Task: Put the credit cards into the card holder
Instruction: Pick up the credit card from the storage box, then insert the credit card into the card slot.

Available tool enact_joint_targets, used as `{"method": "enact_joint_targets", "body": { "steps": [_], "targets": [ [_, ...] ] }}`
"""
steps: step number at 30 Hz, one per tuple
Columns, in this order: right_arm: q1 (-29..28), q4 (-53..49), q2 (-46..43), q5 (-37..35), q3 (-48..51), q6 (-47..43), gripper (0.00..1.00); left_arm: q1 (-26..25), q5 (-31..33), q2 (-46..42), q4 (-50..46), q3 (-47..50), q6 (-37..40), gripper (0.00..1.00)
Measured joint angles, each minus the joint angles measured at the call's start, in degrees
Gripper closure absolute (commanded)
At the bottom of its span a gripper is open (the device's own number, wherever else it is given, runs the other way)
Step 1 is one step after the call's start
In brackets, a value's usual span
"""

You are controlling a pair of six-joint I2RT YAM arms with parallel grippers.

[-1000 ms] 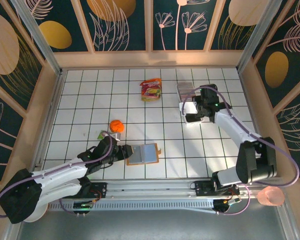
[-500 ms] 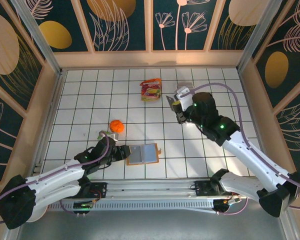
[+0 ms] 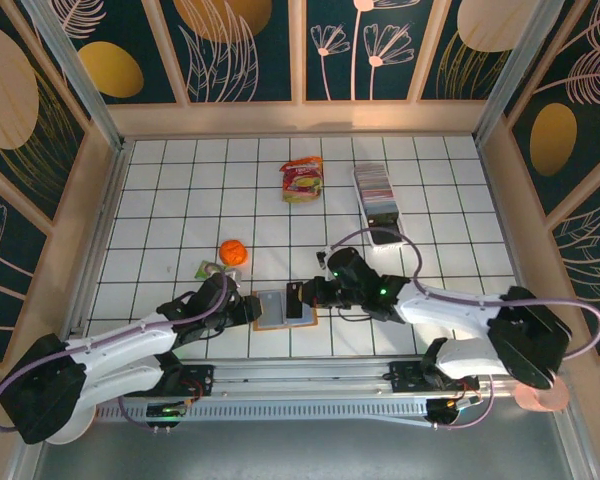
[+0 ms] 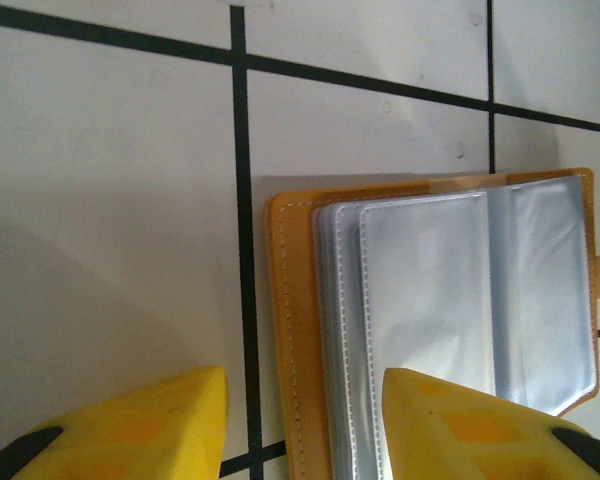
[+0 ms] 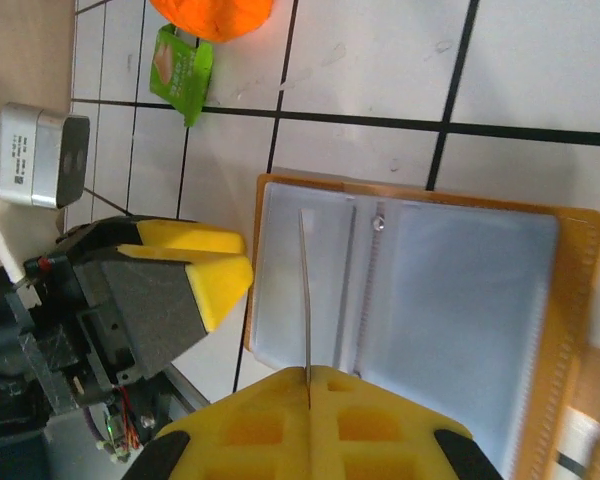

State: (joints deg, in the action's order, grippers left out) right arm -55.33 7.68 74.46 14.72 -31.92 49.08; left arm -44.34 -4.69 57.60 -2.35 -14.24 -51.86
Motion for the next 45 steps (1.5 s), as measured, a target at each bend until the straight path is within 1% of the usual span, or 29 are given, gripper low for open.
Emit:
{"method": "enact_joint_targets", "body": {
  "steps": [4, 7, 23, 33, 45],
  "targets": [
    [-0.17, 2.01, 4.92, 0.13, -0.72, 1.03, 1.00, 0.00, 0.00, 0.09, 0.09, -0.04, 0.20, 0.57],
    [-0.17, 2.03, 6.29, -0.15, -1.40, 1.03, 1.00, 0.00, 0.04, 0.09, 0.07, -0.04, 0.22, 0.58],
    [-0.17, 3.37, 7.65, -1.38, -1.33, 1.81, 1.00, 0.00, 0.20, 0.07, 0.09, -0.02, 0.20, 0.61],
    [-0.17, 3.50, 5.57, -1.81, -0.04, 2.60, 1.00, 0.00, 0.20, -0.09, 0.20, -0.02, 0.17, 0.61],
    [-0.20, 7.23, 7.48, -1.29, 1.25, 4.50, 1.00, 0.00, 0.20, -0.09, 0.61, 0.24, 0.17, 0.62]
  ]
}}
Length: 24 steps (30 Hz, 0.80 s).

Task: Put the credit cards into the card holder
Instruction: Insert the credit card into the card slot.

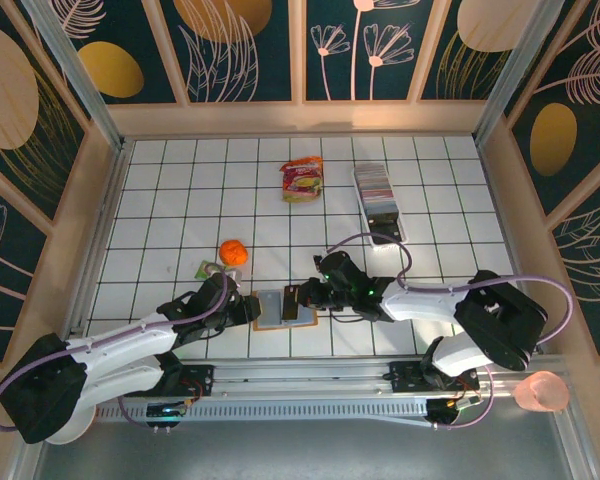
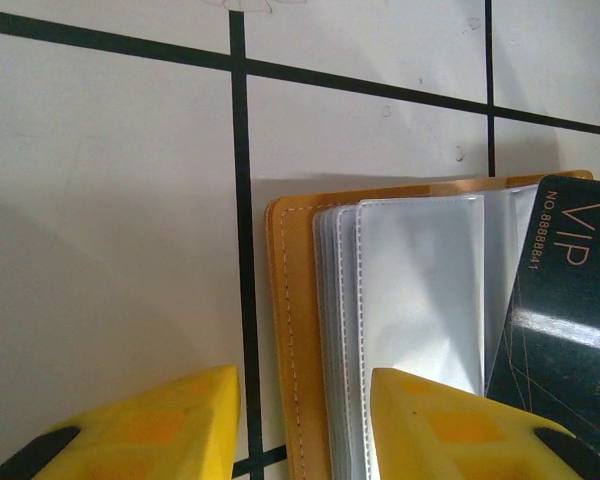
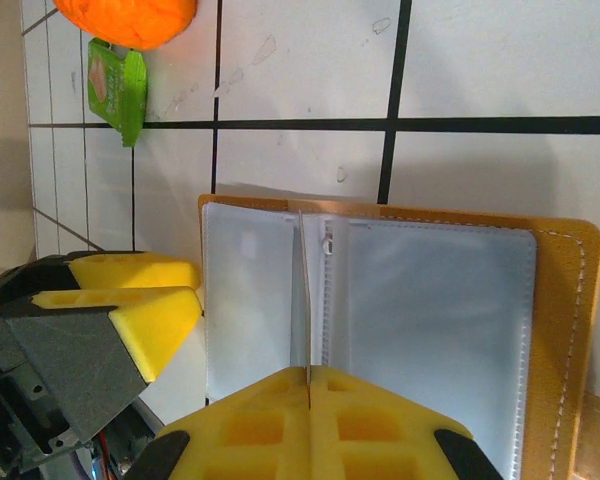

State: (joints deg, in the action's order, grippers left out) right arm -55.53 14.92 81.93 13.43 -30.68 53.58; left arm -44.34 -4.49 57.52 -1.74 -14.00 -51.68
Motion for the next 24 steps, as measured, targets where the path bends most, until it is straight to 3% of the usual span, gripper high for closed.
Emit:
{"method": "enact_joint_targets", "body": {
  "steps": [24],
  "targets": [
    [-0.52, 12.87, 0.22, 1.03, 7.76, 8.76, 1.00, 0.09, -0.02, 0.02, 1.55, 1.18, -0.44, 0.71]
  ]
}}
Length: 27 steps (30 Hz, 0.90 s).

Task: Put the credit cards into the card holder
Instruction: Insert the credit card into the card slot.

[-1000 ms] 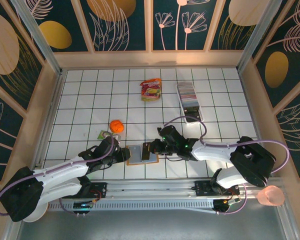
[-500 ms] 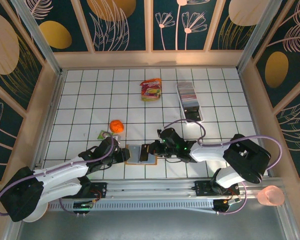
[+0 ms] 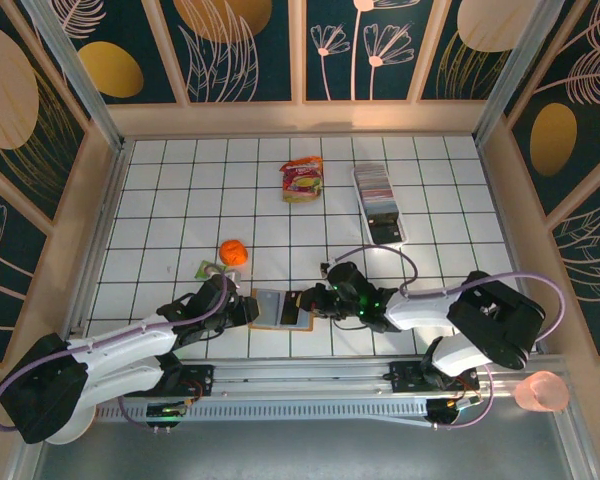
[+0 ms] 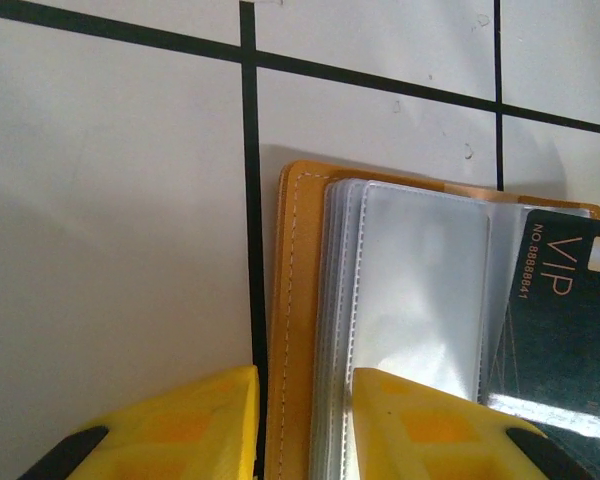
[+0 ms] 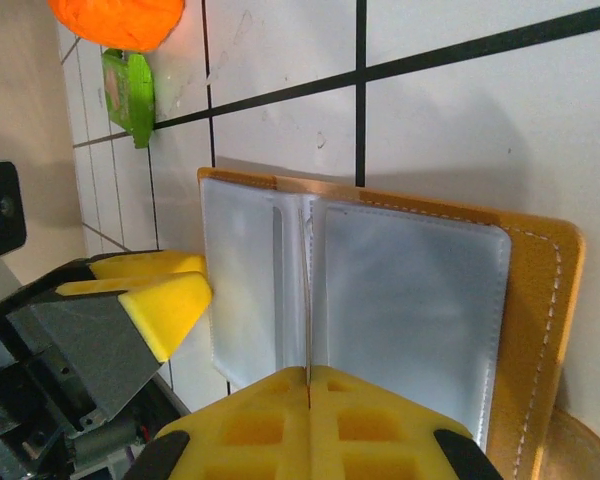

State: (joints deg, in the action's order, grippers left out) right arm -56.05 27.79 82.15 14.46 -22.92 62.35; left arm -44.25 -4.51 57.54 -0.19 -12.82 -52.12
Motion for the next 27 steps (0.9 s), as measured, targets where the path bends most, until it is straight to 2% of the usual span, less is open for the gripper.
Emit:
{"method": "enact_joint_targets", "body": {
  "steps": [12, 27],
  "targets": [
    [0.00, 3.76, -1.88, -0.90, 1.11, 1.70, 1.00, 0.00, 0.22, 0.11, 0.11, 0.04, 0.02, 0.76],
    [0.00, 7.72, 2.64, -0.85, 1.11, 2.54, 1.00, 0.00, 0.48, 0.66, 0.46, 0.04, 0.02, 0.78]
  ]
}}
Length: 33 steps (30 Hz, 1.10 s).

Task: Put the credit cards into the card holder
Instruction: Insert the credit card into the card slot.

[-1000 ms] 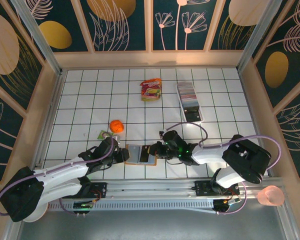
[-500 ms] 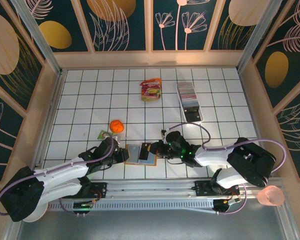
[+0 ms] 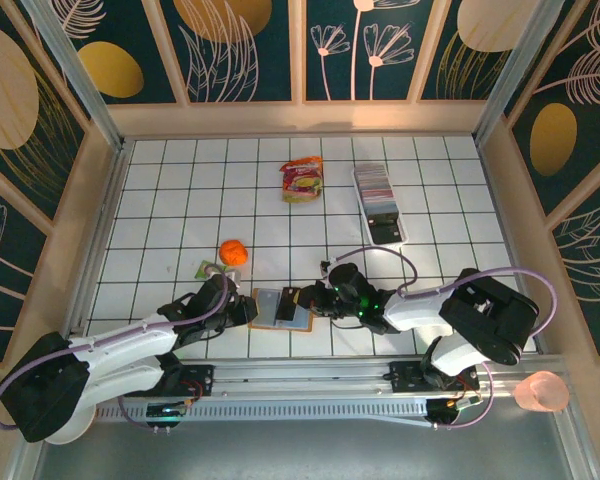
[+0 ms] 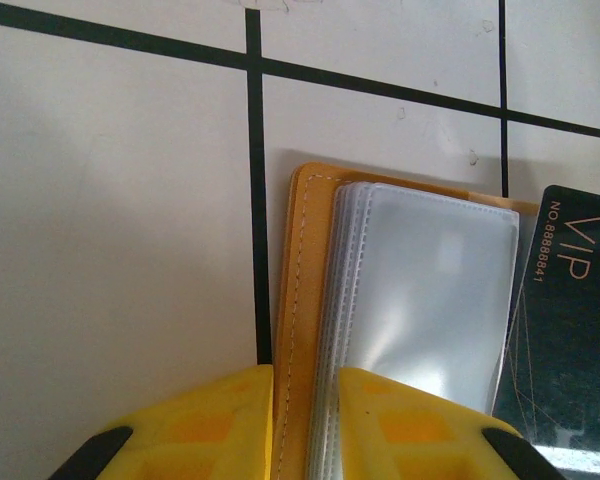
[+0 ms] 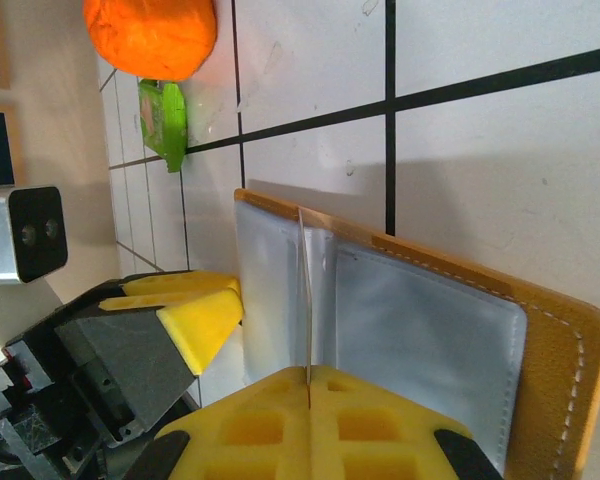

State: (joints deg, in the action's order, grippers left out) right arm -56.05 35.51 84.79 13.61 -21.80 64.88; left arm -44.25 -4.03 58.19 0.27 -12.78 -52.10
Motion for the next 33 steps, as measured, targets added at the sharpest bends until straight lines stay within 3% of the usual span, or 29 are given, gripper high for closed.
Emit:
{"method": "enact_joint_targets", "body": {
  "steps": [33],
  "targets": [
    [-3.13, 5.29, 7.10, 0.02, -0.98, 1.73, 1.00, 0.02, 0.00, -0.17, 0.66, 0.17, -0.02, 0.79]
  ]
}}
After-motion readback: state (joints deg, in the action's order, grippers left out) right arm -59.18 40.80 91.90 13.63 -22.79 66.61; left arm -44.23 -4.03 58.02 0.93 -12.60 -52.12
